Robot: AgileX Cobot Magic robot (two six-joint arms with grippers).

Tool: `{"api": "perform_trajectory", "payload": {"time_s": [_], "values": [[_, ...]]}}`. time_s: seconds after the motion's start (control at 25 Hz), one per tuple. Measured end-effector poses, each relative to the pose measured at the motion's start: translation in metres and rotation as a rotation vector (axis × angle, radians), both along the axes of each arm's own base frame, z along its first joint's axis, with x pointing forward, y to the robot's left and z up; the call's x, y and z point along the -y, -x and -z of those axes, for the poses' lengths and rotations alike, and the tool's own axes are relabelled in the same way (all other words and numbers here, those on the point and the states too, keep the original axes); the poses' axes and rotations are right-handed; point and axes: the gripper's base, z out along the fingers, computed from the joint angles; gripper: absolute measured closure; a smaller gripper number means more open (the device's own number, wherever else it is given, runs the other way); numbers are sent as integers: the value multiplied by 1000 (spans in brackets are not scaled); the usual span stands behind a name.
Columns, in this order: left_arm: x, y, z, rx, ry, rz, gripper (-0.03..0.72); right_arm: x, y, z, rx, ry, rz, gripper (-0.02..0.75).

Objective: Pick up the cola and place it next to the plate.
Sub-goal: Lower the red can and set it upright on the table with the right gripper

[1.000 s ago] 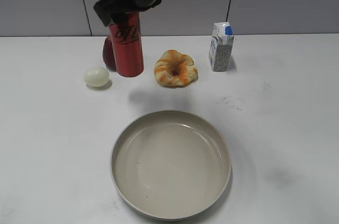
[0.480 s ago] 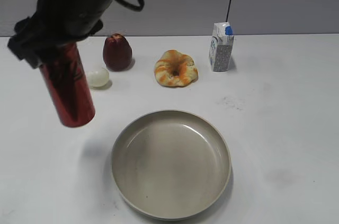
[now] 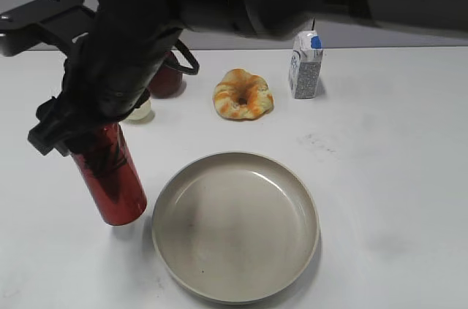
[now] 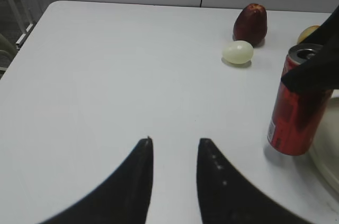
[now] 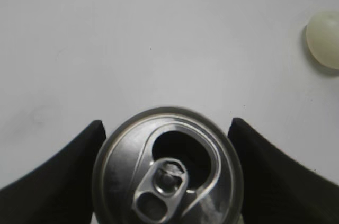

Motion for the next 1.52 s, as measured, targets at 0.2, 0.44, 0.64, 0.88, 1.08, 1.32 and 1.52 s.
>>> {"api": "perform_trajectory", "payload": {"time_s": [0.2,0.44,0.64,0.88,1.08,1.32,1.52], "values": [[0,0,0,0,0,0,459,1,-1,12,20,-21,19,229],[0,0,0,0,0,0,460,1,-1,19,18,-16,22,229],[0,0,0,0,0,0,460,0,-2,28,3,4,22,225],[0,0,0,0,0,0,460,1,-1,29,-10,17,18,120],[0,0,0,0,0,0,460,-2,-2,17,-1,10,9,103],[0,0,0,0,0,0,459,-3,-5,-58,87,-58,-24,102],[0,0,0,0,0,0,459,32,-10,-113,36,-44,46,113]]}}
